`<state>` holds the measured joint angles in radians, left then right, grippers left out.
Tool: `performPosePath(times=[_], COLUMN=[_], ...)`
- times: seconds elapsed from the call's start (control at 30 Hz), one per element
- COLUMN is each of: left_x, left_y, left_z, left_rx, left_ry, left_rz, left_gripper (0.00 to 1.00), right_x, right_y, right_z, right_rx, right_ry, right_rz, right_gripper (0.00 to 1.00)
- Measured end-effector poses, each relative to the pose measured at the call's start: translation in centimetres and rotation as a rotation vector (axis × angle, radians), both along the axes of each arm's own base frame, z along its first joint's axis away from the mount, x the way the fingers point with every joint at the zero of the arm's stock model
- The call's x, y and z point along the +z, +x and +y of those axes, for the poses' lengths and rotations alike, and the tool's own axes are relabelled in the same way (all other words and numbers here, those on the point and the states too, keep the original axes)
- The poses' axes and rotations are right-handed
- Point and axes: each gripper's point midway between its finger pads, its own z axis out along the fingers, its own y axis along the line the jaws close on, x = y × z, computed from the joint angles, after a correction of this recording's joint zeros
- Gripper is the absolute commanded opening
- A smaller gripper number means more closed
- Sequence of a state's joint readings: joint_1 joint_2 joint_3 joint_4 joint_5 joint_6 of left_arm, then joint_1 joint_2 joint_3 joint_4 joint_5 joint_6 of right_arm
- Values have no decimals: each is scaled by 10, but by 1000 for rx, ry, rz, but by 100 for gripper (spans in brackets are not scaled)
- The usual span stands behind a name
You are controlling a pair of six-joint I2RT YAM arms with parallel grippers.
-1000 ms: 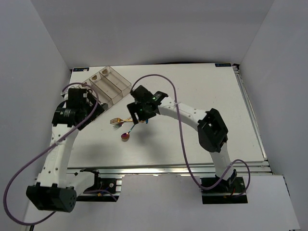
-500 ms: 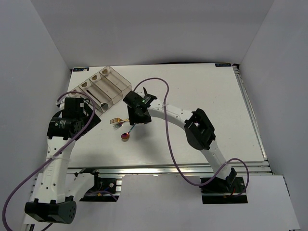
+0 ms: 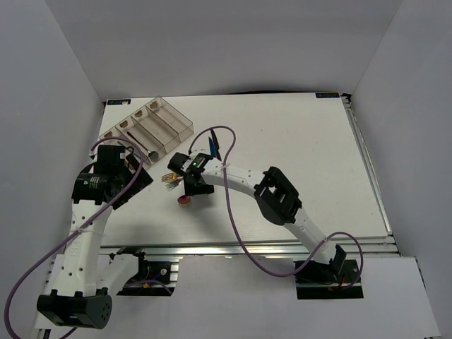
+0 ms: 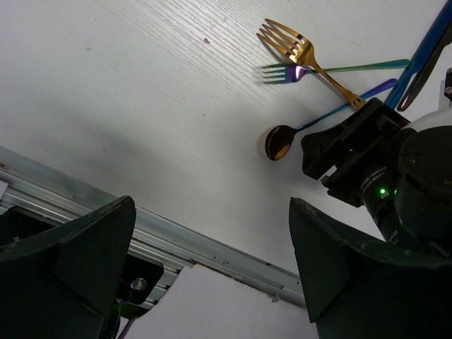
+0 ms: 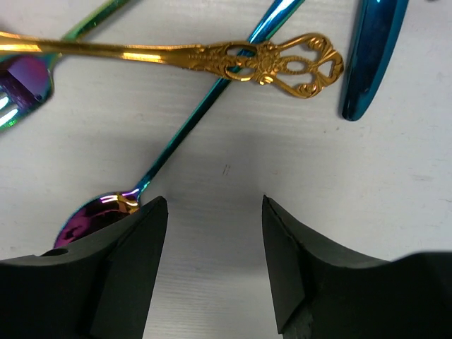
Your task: Sort the eating utensils into containers
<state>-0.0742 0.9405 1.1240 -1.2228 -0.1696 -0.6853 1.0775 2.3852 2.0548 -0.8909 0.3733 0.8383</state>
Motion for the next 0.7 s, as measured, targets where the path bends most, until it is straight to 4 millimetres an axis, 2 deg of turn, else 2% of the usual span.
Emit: performPosePath(times=[0.33, 0.57, 0.7], left_x=[2, 11, 17], left_y=[-3, 2, 9], left_z=[-10, -19, -22], left_rx=[-36, -55, -63], left_ry=[-33, -72, -83], left_rz=[-16, -28, -48], left_gripper=[98, 98, 98], right_x=[4, 16, 11], right_y=[11, 22, 27], right_z=[6, 26, 35], right_rx=[-79, -102, -117], right_ry=[42, 125, 136], right_rz=[-35, -73, -74], right_gripper=[59, 58, 58])
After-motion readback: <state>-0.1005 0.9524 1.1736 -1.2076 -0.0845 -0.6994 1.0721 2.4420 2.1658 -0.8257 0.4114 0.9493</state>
